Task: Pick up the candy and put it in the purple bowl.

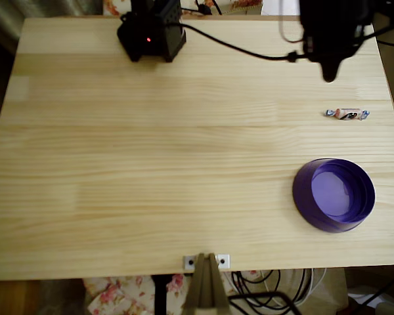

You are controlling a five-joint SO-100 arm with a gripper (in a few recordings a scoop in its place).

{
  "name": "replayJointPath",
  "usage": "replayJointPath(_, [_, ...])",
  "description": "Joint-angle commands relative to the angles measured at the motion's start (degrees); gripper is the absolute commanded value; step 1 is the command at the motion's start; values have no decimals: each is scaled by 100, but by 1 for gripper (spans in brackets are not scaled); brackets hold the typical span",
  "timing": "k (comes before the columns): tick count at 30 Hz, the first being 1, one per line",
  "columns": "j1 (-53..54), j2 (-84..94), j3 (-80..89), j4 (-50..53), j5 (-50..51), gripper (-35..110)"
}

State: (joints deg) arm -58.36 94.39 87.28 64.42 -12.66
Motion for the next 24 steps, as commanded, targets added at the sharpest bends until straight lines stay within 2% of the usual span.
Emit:
replayJointPath(1, [-237, -185, -967, -149, -44, 0])
replayJointPath(10, [-598, -1336, -2303, -70, -202, 2])
replayJointPath(24, [-598, -2637, -3349, -308, 44, 13])
